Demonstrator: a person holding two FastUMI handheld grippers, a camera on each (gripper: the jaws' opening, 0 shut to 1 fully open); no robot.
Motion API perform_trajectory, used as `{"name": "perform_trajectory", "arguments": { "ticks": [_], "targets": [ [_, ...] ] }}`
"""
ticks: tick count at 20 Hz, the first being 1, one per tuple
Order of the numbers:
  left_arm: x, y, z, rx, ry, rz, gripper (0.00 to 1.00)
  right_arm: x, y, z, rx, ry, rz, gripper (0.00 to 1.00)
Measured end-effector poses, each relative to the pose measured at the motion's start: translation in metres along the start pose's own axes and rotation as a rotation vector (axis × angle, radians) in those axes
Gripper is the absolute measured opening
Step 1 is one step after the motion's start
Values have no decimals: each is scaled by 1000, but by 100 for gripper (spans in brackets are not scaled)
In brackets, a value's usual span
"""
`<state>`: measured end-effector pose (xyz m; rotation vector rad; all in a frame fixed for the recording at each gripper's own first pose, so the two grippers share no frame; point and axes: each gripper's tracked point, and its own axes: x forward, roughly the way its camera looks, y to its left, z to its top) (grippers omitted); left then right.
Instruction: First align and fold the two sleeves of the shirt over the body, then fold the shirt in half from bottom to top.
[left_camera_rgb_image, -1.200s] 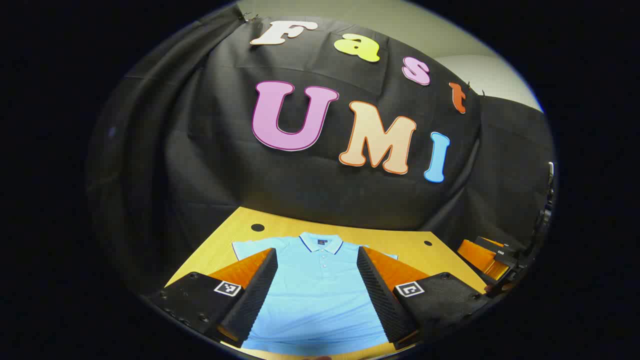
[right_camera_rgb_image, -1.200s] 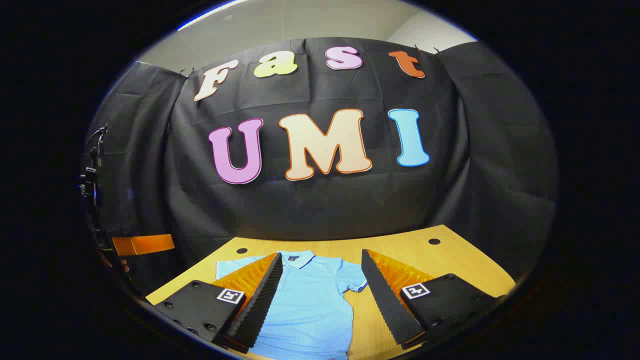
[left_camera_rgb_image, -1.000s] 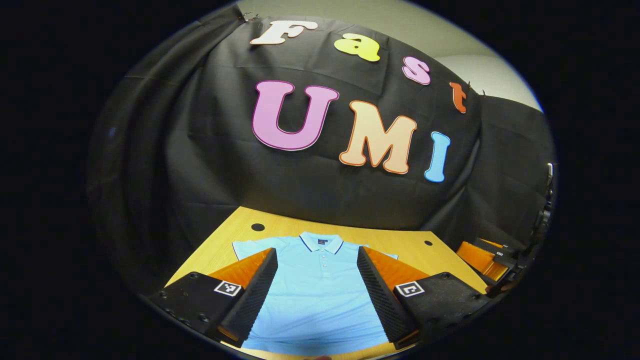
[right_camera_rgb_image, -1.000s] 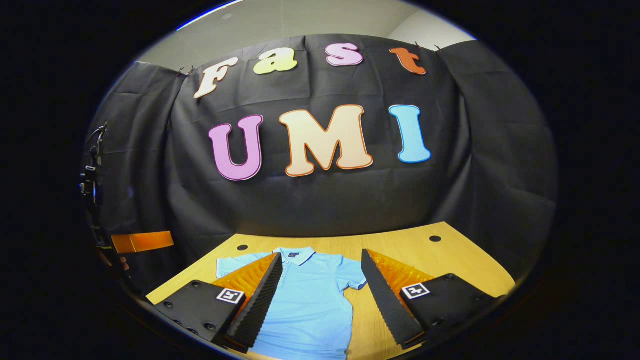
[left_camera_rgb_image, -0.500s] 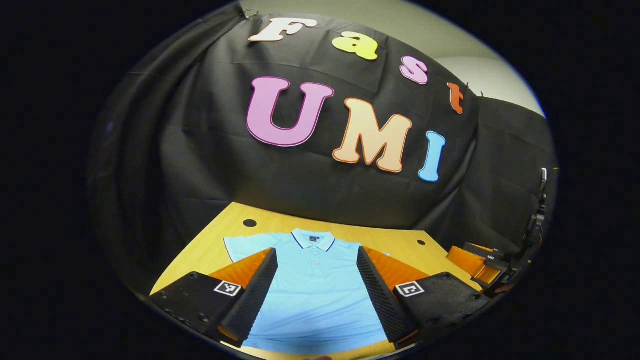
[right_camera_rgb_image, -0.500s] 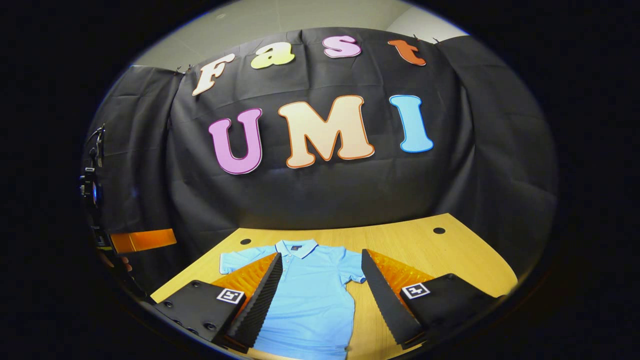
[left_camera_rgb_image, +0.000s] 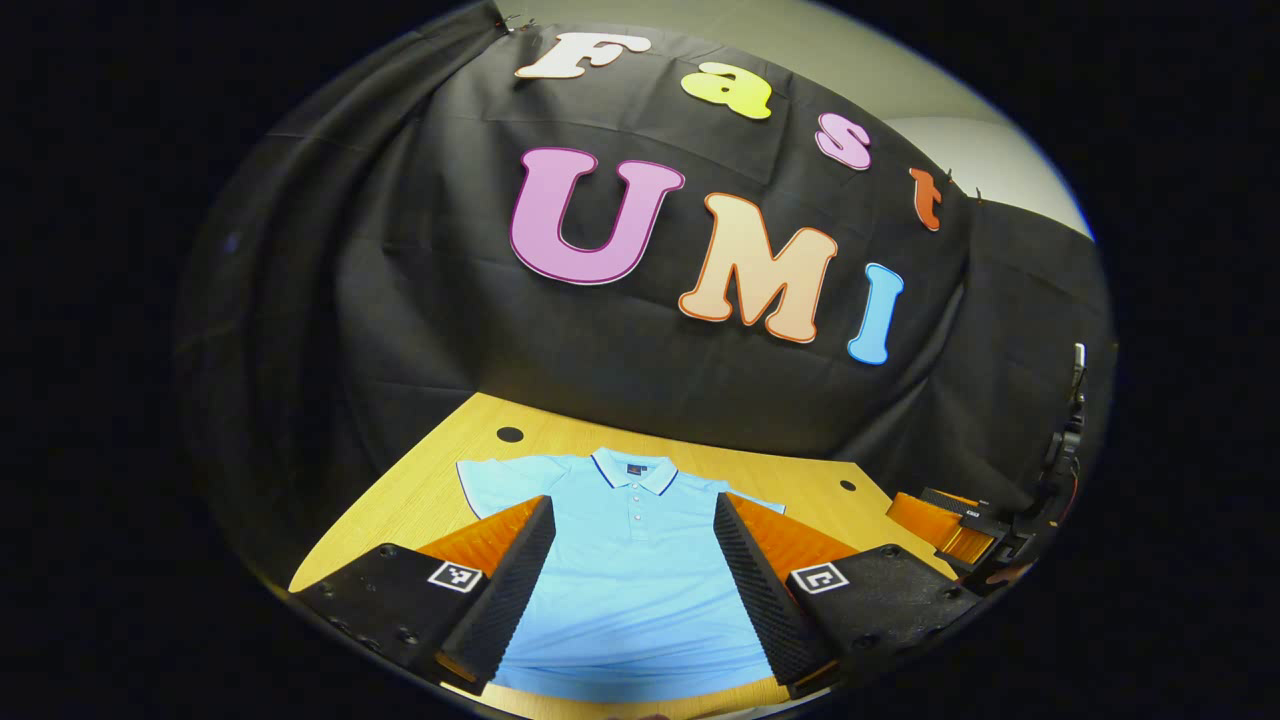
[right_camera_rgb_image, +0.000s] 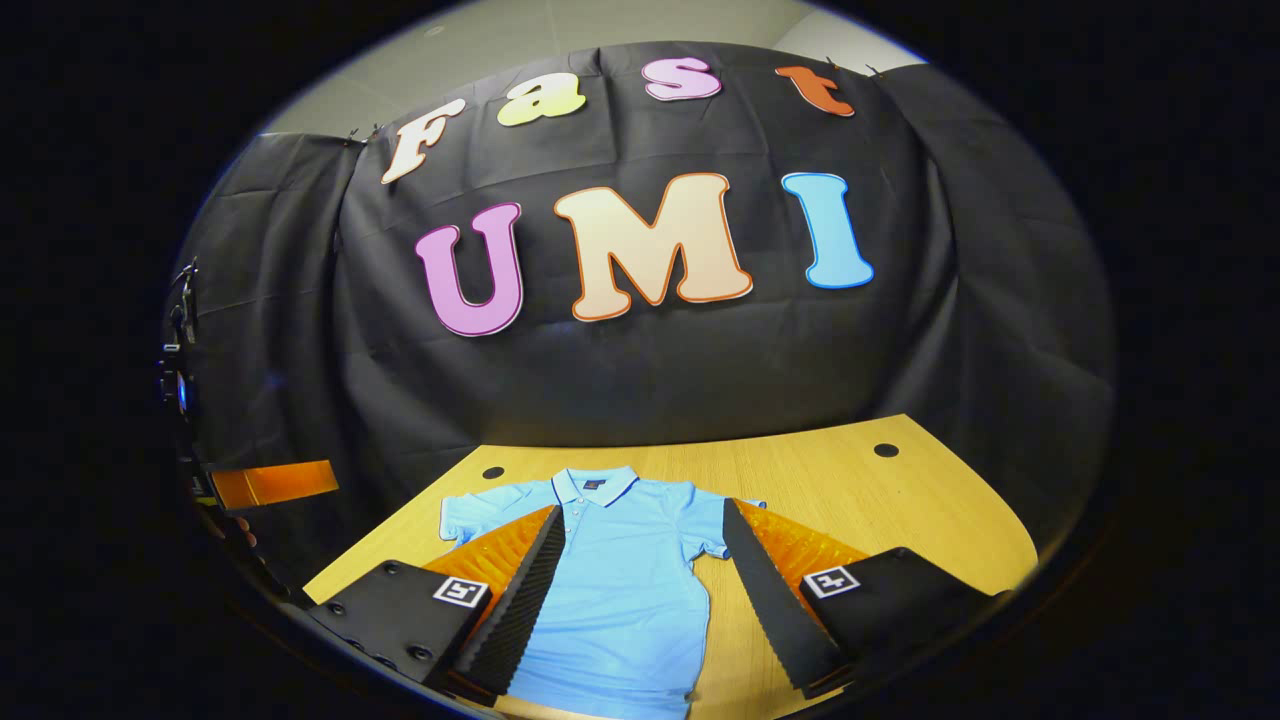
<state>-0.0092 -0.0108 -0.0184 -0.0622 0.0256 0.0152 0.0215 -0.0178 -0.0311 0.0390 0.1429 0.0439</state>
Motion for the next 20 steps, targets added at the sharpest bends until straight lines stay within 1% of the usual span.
{"name": "perform_trajectory", "arguments": {
  "ticks": [3,5,10,14,15,16,17,20],
  "targets": [
    [-4,3,-3,-2,1,15,96,31,-13,-1,4,22,7,98],
    [-4,4,-2,-6,0,20,96,58,-26,-9,15,63,9,98],
    [8,12,-1,-36,6,48,96,128,-65,-33,18,149,-19,98],
    [22,25,-4,-44,20,107,96,182,-97,-57,5,207,-49,98],
    [25,28,-7,-44,26,120,96,197,-104,-65,1,222,-53,94],
    [28,31,-8,-48,31,134,96,212,-112,-72,1,245,-58,94],
    [30,33,-8,-54,36,144,95,227,-119,-80,2,263,-62,98],
    [33,39,-12,-64,41,184,96,268,-140,-101,24,299,-94,98]
  ]
}}
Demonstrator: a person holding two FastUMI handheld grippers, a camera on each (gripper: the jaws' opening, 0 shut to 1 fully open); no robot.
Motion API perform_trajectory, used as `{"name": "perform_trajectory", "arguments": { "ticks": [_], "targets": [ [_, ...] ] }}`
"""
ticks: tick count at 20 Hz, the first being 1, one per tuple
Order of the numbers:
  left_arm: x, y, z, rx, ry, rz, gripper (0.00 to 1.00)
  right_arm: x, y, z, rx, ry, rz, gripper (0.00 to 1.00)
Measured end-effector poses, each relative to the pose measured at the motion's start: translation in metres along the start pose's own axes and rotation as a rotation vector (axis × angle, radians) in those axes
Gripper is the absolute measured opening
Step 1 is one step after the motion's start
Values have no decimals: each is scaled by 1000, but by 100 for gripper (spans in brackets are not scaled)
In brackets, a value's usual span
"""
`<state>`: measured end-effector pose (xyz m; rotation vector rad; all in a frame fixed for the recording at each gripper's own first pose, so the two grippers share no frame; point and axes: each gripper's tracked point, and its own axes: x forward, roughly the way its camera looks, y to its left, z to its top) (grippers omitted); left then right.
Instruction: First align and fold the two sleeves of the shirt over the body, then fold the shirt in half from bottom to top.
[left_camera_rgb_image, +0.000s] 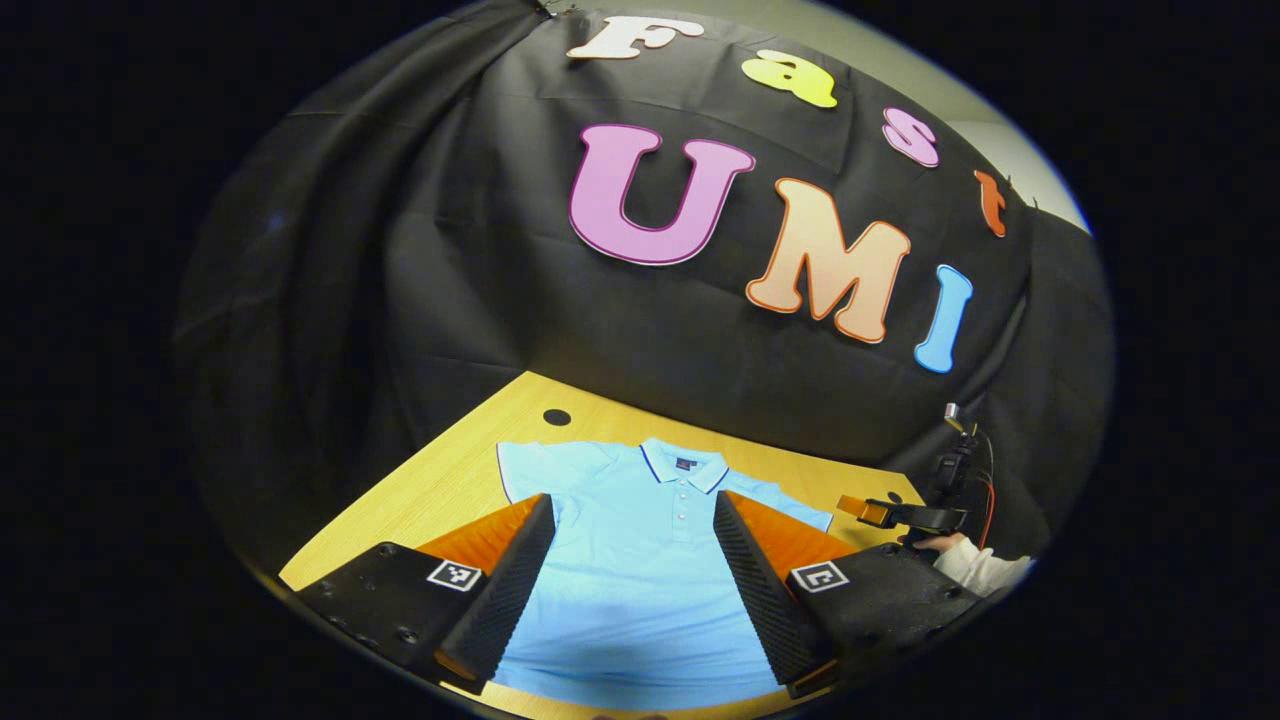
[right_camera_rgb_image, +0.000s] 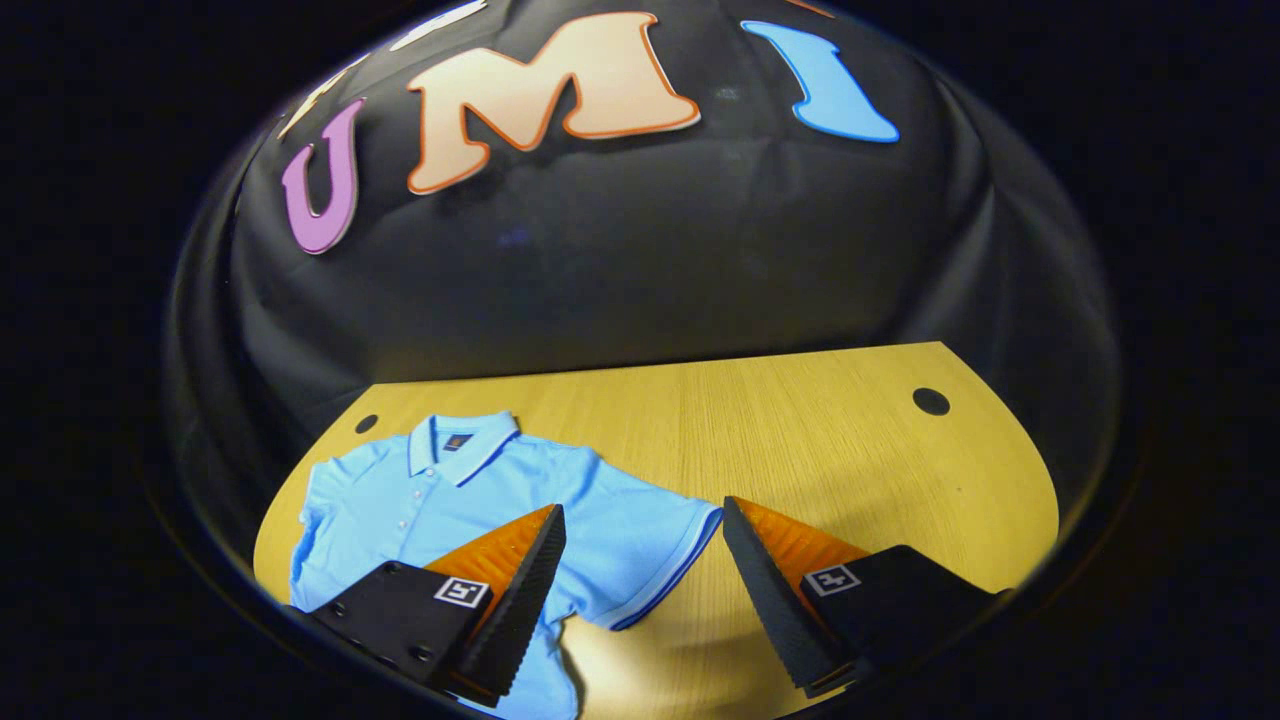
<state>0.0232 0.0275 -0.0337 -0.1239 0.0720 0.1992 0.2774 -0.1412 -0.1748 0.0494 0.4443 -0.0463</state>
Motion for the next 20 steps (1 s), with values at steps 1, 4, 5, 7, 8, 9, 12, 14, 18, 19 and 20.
{"name": "perform_trajectory", "arguments": {
  "ticks": [1,4,5,7,8,9,12,14,18,19,20],
  "targets": [
    [2,2,-4,-1,6,16,96,14,-2,-4,16,9,2,98],
    [5,9,-15,-2,41,58,95,42,-11,-21,38,52,-12,97],
    [6,8,-16,-6,48,62,96,49,-16,-25,35,56,-23,97],
    [7,7,-18,-13,65,57,96,57,-19,-29,35,56,-27,98],
    [9,7,-23,-12,75,60,96,60,-19,-30,35,54,-24,97],
    [12,7,-28,-9,89,65,96,63,-20,-33,29,58,-25,91],
    [17,-1,-31,-15,98,61,96,68,-19,-39,17,77,-15,89],
    [17,-5,-36,-17,107,56,96,71,-23,-38,0,68,-21,80],
    [18,-10,-37,-10,110,50,96,70,-27,-39,-6,68,-42,48],
    [18,-11,-39,-14,109,46,96,70,-24,-39,-4,75,-31,39],
    [18,-13,-39,-18,110,43,96,71,-23,-41,-6,80,-30,34]
  ]
}}
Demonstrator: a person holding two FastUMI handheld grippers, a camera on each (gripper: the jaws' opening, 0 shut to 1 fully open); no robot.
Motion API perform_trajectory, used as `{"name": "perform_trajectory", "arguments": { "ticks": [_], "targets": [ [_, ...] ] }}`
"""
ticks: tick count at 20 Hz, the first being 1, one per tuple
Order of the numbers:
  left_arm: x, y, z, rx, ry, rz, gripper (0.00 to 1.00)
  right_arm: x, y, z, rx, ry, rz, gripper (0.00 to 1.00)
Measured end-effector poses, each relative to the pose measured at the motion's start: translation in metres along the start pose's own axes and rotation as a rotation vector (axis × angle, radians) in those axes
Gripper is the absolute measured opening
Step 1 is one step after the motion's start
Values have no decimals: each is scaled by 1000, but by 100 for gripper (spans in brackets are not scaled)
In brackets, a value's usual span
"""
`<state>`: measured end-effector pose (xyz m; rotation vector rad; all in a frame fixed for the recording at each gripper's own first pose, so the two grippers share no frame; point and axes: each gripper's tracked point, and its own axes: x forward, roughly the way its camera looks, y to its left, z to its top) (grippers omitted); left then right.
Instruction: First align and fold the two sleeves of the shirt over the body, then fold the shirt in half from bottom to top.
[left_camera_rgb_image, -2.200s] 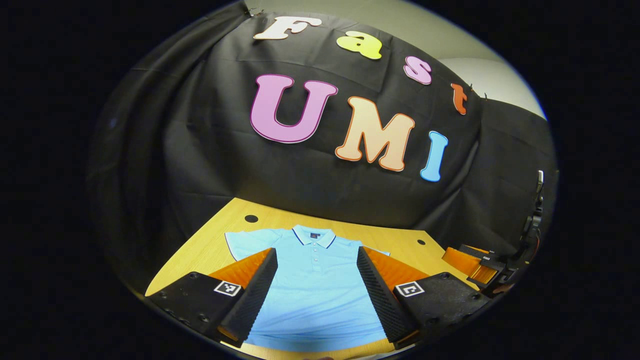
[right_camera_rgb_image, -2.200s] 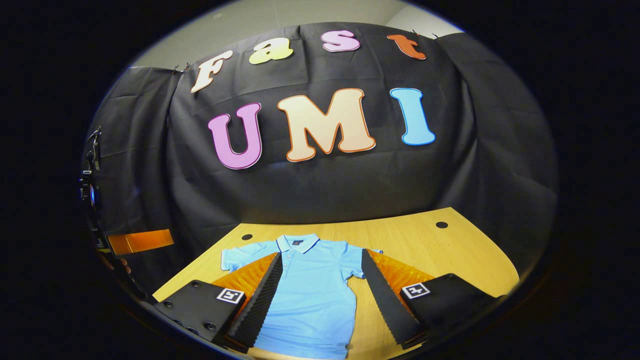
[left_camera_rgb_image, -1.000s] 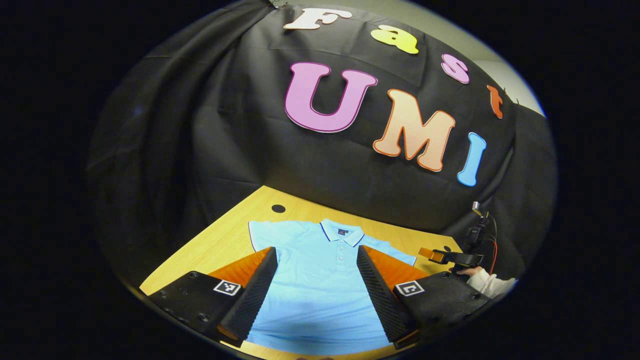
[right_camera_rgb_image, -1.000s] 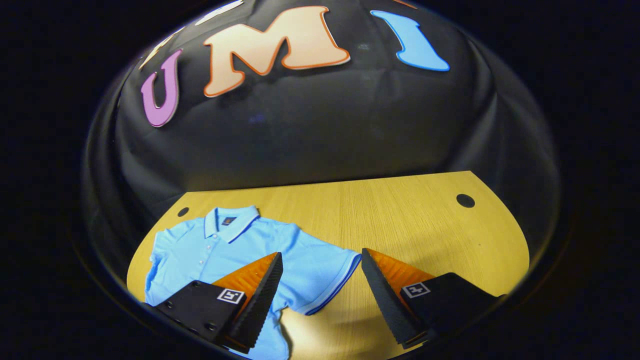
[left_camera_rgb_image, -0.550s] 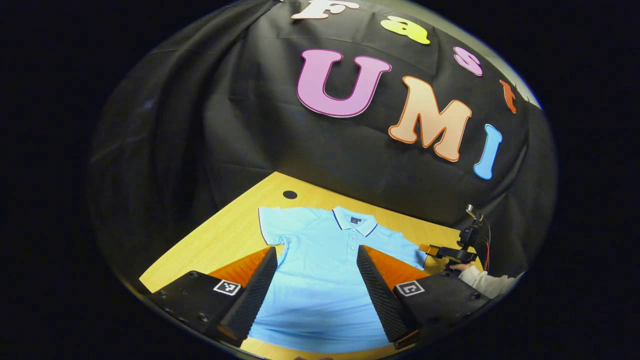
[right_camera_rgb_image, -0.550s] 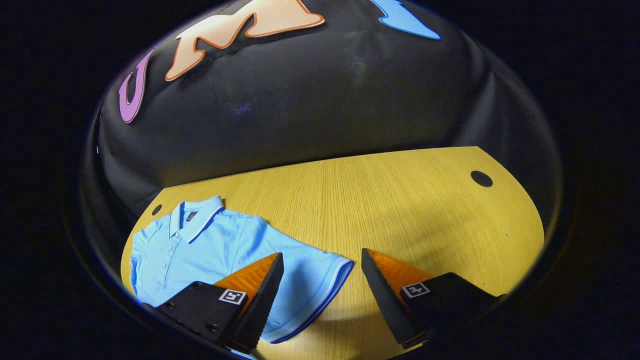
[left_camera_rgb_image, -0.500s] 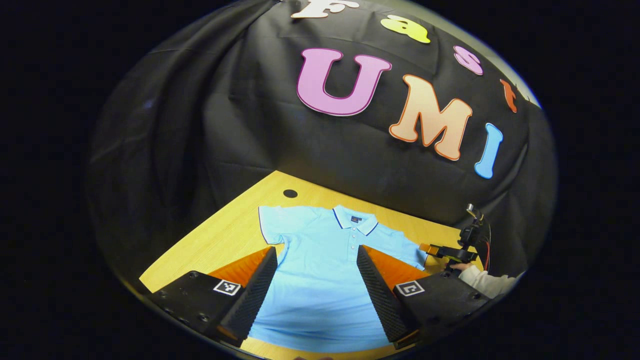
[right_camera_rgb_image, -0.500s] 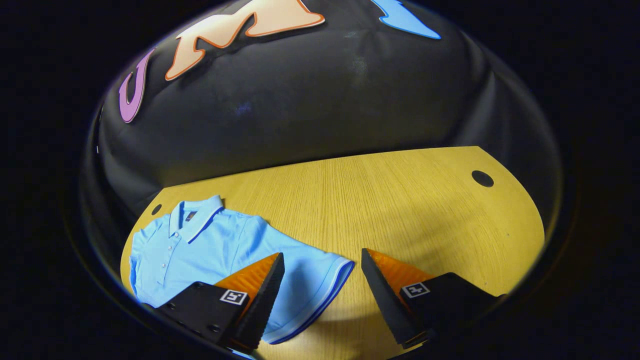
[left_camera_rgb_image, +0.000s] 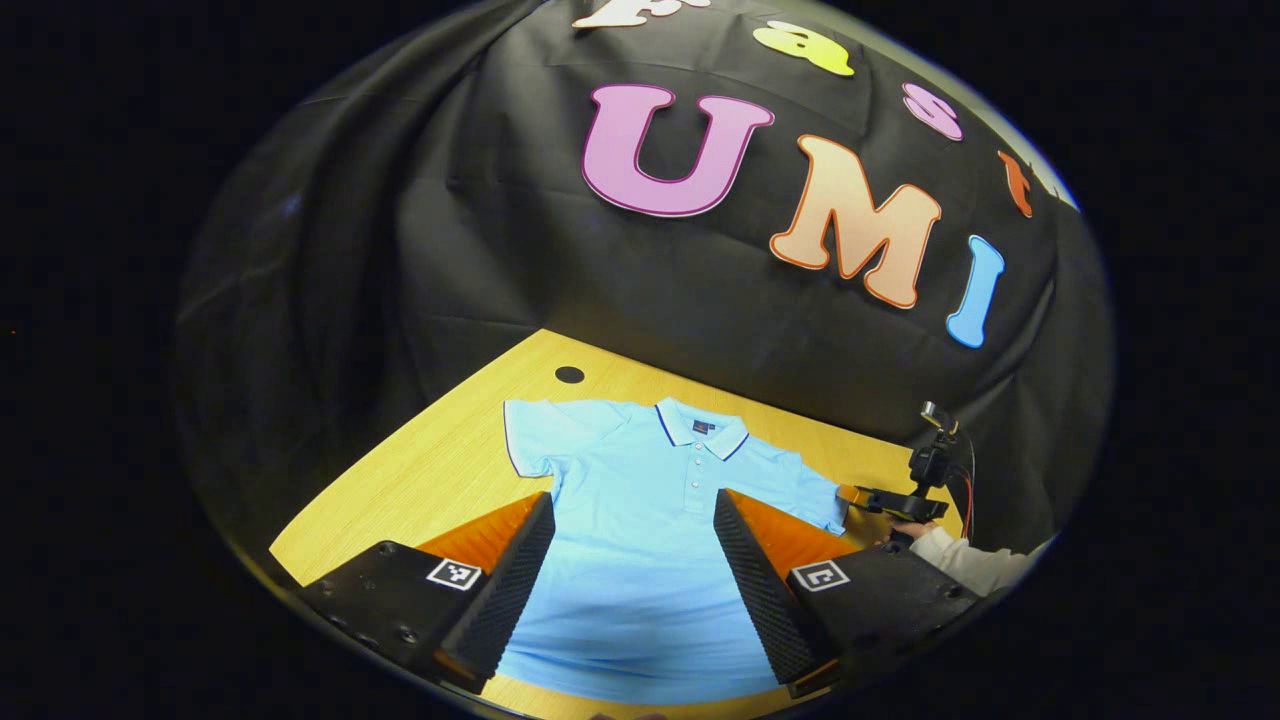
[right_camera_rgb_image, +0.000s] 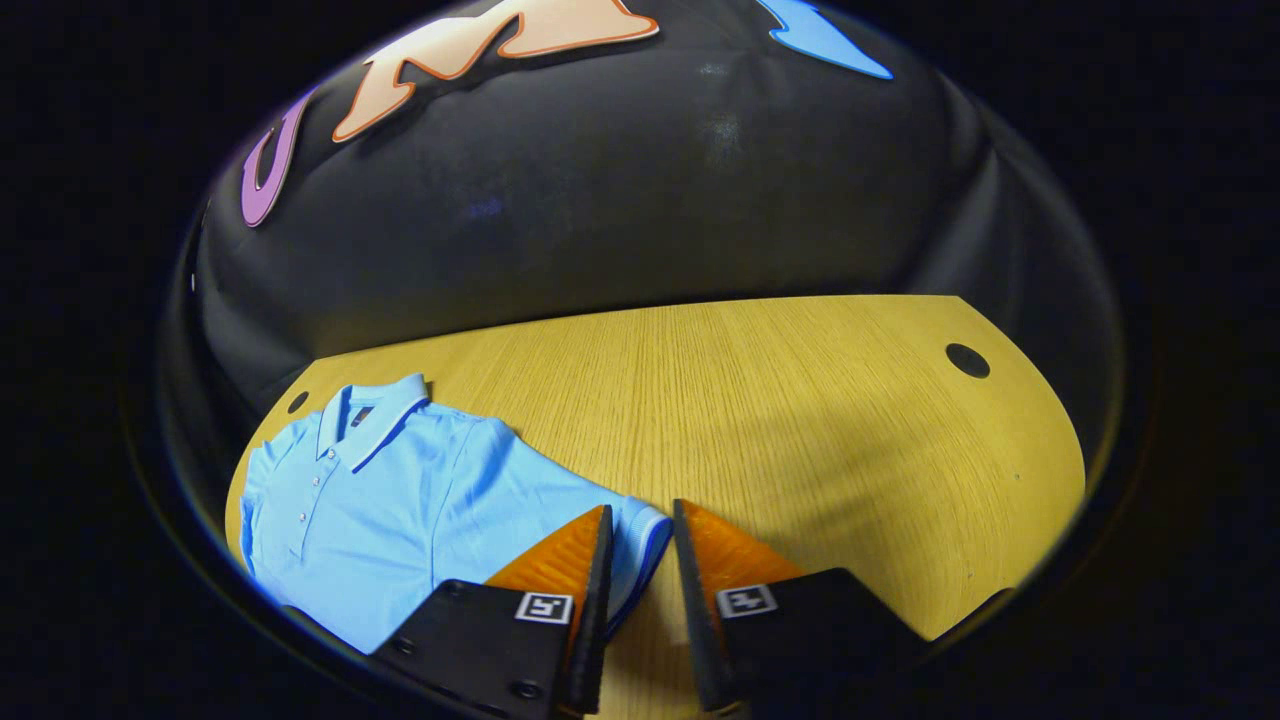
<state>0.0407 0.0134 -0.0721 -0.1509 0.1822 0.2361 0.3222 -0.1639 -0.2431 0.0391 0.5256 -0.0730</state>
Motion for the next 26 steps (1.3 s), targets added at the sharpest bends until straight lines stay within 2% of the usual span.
{"name": "perform_trajectory", "arguments": {
  "ticks": [1,6,8,10,12,14,16,18,21,24,25,26],
  "targets": [
    [0,-1,0,-2,0,-2,96,0,0,-2,-5,1,-6,15],
    [-4,-2,-1,-1,-2,-5,96,-5,7,-5,24,39,-8,3],
    [-7,-4,0,1,-4,-6,96,-11,9,-5,45,52,-7,2],
    [-8,-2,-1,6,-7,-2,96,-19,30,8,58,15,52,2],
    [-11,-1,-3,4,-7,-1,96,-34,64,29,111,-33,147,2],
    [-11,-1,-2,-2,-10,0,96,-50,110,39,201,-36,280,2],
    [-14,-1,-4,-8,-7,1,96,-63,149,41,260,-13,401,2],
    [-17,3,-9,-4,-3,9,96,-64,184,30,278,14,491,2],
    [-20,5,-11,-11,1,14,96,-57,216,6,276,78,541,2],
    [-21,5,-14,-22,5,21,96,-52,225,-3,299,99,565,4],
    [-21,5,-15,-23,5,22,96,-53,226,-2,307,99,576,0],
    [-20,5,-15,-25,6,23,96,-55,224,-2,319,103,588,12]
  ]
}}
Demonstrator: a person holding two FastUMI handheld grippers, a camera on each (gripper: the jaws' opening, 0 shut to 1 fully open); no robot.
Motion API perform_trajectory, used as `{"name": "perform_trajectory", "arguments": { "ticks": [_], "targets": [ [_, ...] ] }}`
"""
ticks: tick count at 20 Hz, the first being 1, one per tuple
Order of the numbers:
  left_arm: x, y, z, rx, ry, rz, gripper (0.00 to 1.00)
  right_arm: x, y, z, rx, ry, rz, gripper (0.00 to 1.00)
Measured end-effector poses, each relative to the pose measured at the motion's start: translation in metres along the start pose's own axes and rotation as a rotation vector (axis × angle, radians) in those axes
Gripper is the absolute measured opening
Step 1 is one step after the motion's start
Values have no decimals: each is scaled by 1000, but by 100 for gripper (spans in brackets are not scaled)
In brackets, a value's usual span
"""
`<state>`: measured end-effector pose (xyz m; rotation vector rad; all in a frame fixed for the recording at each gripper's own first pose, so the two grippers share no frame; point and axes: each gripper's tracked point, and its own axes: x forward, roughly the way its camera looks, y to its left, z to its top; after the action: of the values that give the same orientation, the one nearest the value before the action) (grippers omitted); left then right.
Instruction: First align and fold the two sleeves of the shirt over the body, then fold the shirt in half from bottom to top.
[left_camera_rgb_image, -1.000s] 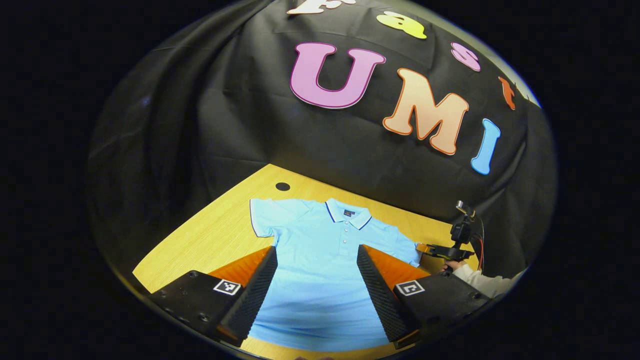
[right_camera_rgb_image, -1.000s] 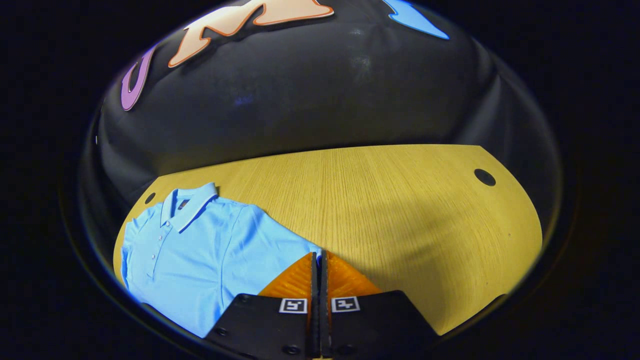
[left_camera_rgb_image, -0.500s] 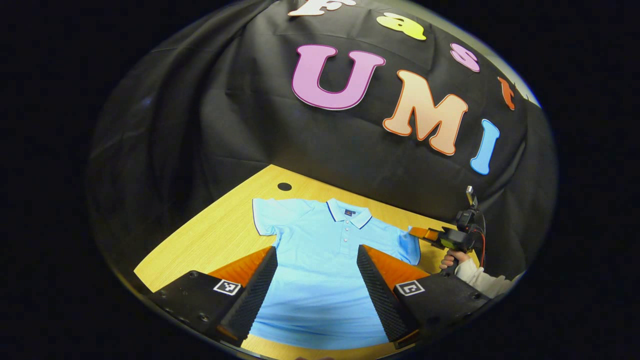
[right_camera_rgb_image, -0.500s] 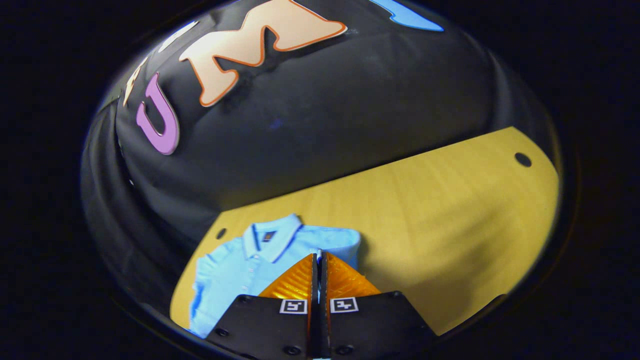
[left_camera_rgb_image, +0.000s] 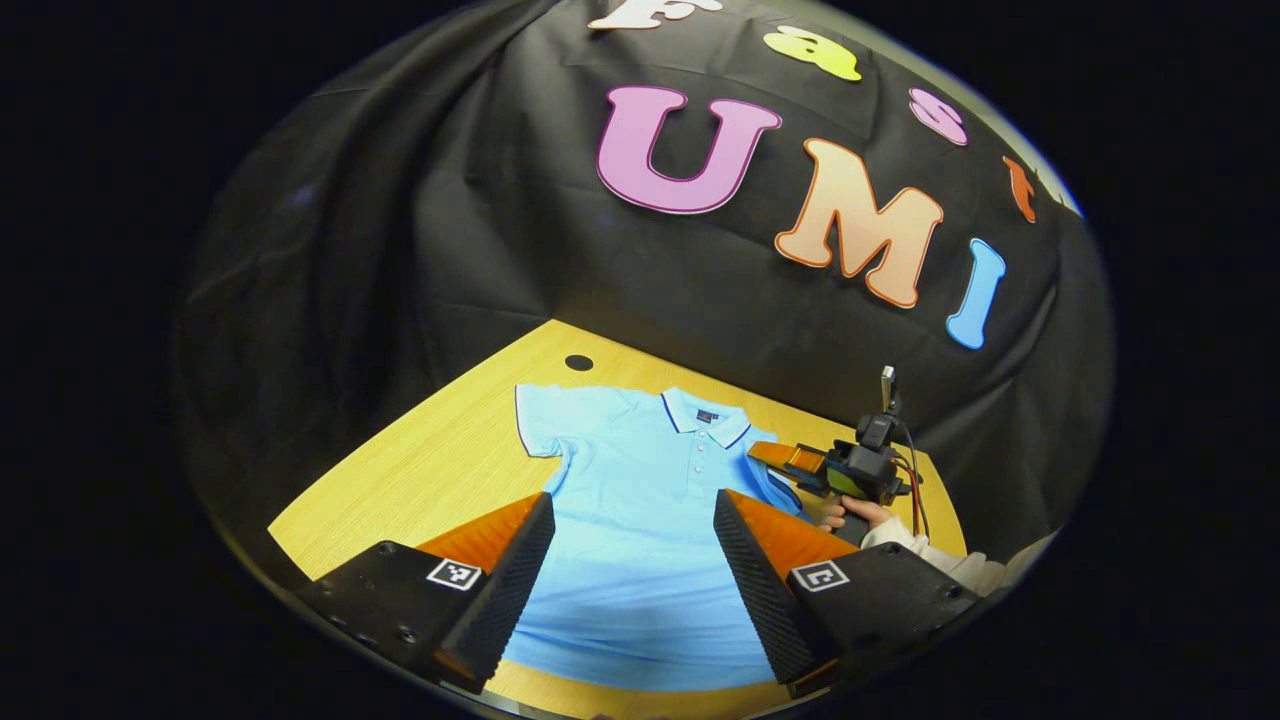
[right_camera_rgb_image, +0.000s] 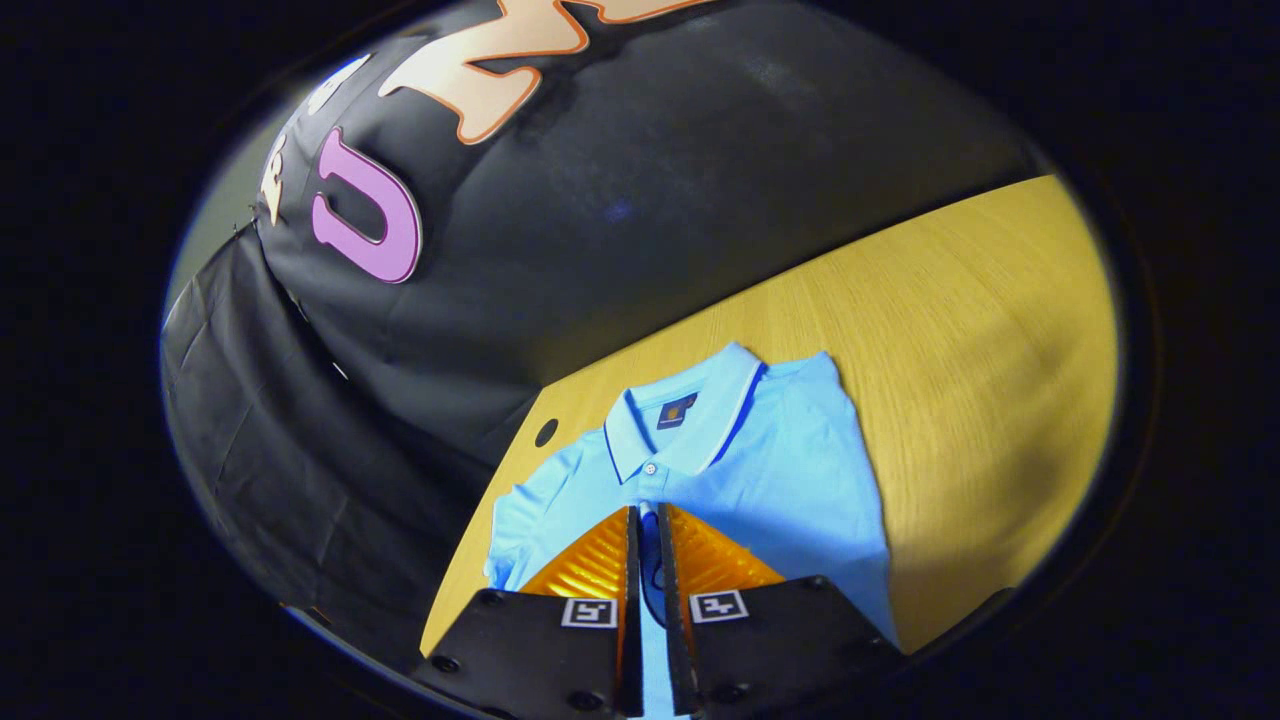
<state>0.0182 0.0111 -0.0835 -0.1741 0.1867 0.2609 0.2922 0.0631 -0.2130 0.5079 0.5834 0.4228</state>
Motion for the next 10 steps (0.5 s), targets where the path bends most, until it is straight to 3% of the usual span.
{"name": "perform_trajectory", "arguments": {
  "ticks": [1,3,5,6,8,9,10],
  "targets": [
    [0,1,0,-1,-2,-2,96,-2,1,0,12,5,13,12],
    [4,0,1,-6,-11,-9,96,-3,4,-6,18,24,18,28],
    [11,0,3,-17,-19,-13,96,-11,0,-9,-17,42,5,84],
    [14,1,5,-20,-24,-15,96,-15,-3,-8,-51,44,-7,95],
    [27,11,12,-19,-46,5,96,-27,-2,-7,-110,29,-26,96],
    [33,19,15,-20,-53,24,95,-35,2,-8,-121,22,-29,90],
    [41,28,19,-22,-59,41,96,-42,5,-8,-123,16,-30,97]
  ]
}}
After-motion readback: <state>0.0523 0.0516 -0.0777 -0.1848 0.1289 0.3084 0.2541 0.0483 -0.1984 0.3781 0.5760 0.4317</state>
